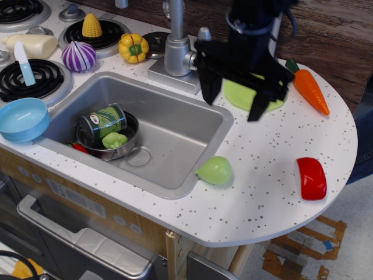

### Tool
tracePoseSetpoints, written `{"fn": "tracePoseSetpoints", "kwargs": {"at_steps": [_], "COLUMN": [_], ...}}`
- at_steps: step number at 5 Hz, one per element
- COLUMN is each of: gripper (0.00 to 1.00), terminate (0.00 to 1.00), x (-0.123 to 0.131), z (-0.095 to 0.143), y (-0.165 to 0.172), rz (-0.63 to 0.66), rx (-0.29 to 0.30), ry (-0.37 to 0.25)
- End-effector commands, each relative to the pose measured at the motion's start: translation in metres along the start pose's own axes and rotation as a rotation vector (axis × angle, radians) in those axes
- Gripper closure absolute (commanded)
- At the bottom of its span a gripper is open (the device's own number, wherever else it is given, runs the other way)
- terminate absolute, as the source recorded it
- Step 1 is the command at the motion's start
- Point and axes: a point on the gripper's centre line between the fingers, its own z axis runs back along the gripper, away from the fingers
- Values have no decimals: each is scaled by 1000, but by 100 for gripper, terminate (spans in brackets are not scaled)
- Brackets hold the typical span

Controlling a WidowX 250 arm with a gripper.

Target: Put pear in bowl

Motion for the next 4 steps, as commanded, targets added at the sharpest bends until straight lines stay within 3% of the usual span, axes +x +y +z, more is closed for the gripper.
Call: {"fn": "tracePoseSetpoints", "kwargs": {"at_steps": [1, 2, 3, 4], "gripper": [0, 0, 0, 0], "terminate": [0, 0, 0, 0], "x": [-7, -12, -10, -10], "z": [-14, -31, -33, -39], "y": [-8, -4, -3, -3], "rz": [36, 36, 47, 96], "rx": [0, -19, -12, -46], "ry": [-110, -146, -153, -181]}}
